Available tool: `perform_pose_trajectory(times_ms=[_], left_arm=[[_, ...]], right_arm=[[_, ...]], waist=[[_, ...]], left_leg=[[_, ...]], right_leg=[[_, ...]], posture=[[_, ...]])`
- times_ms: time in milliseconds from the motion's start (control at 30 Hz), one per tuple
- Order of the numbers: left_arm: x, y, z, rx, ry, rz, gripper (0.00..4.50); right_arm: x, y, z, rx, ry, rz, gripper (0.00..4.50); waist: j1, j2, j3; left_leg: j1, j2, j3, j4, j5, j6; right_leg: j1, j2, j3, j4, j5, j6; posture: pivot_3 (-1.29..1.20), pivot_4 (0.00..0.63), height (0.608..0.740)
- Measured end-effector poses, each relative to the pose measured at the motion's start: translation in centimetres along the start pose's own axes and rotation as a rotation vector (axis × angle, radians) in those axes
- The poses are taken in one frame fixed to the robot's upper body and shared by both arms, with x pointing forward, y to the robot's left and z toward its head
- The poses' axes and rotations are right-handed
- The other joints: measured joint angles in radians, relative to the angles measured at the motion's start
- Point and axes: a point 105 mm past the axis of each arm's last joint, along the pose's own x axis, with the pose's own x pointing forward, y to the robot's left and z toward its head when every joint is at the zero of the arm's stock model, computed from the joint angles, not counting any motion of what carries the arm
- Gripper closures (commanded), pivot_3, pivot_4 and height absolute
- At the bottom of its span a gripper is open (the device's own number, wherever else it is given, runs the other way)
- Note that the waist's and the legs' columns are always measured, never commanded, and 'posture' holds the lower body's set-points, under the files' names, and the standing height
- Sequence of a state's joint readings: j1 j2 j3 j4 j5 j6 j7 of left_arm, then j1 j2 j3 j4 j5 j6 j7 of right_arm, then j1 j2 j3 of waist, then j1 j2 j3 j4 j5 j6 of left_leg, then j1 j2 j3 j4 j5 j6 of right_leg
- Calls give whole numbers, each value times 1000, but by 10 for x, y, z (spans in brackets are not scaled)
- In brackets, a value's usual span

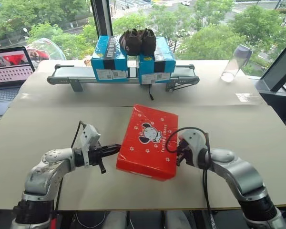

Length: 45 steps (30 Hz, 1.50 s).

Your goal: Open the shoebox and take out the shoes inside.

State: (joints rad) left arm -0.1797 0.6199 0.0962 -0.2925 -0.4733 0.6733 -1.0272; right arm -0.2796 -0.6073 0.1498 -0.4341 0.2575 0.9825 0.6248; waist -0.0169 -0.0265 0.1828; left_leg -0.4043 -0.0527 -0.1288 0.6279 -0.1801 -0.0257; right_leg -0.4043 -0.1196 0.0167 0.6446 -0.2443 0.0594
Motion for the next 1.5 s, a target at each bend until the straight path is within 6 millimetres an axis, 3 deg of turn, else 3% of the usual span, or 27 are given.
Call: perform_pose_trajectory(times_ms=[300, 433, 500, 600, 767, 967, 1333, 1400, 1500], left_arm=[[-41, 15, 0, 108, 201, -30, 4500], [-55, 29, 30, 184, 187, 0, 4500], [-59, 30, 57, 216, 136, -4, 4500], [-68, 26, 90, 249, 96, -8, 3836], [-68, 1, 114, 254, 98, -117, 1999], [-70, -31, 151, 368, 156, -209, 58], [-85, -44, 164, 352, 233, -222, 58], [-91, -44, 167, 349, 223, -199, 58], [-102, -39, 167, 323, 197, -144, 58]], right_arm=[[-30, -61, -7, -1, 77, -94, 4472], [-48, -73, 1, -6, 54, -73, 4472], [-56, -70, 3, -23, 33, -24, 4472], [-65, -62, 2, -40, 25, 48, 4500], [-68, -46, 0, -68, 7, 128, 4500], [-41, -17, 16, -102, -128, 249, 4500], [-17, 13, 45, -147, -218, 387, 4500], [-17, 17, 56, -115, -259, 422, 4500], [-24, 20, 98, -25, -397, 503, 4500]], waist=[[2, 0, 1], [3, 0, 2], [3, -1, 3], [-1, -1, 3], [-15, -1, 5], [-27, -2, 7], [-30, 0, 10], [-33, 0, 10], [-42, 2, 11]], left_leg=[[-2, 0, 1, 0, 0, 0], [-3, 1, 1, -1, 0, 0], [-4, 1, 0, 0, 0, 0], [-4, 1, 1, -1, 0, 0], [-4, 1, 2, -1, 0, 0], [-2, 3, 2, 0, 0, 0], [-2, 8, 3, 0, 0, 0], [-2, 9, 3, 0, 0, 0], [0, 11, 4, 0, 0, 0]], right_leg=[[-1, 0, 0, -2, 0, 0], [-2, 0, -1, -2, 0, 0], [-2, 0, -2, -3, 0, 0], [-1, 0, -1, -4, -1, 1], [-2, 0, -1, -3, -1, 1], [0, 1, 0, -1, -1, 2], [-2, 7, 0, 0, -1, 1], [-2, 8, 0, 0, -1, 1], [-3, 10, 1, 2, 0, -2]], posture=[[0, 150, 740], [0, 150, 740], [0, 150, 740], [0, 150, 740], [0, 150, 740], [0, 150, 740], [0, 150, 740], [0, 150, 740], [0, 150, 740]])
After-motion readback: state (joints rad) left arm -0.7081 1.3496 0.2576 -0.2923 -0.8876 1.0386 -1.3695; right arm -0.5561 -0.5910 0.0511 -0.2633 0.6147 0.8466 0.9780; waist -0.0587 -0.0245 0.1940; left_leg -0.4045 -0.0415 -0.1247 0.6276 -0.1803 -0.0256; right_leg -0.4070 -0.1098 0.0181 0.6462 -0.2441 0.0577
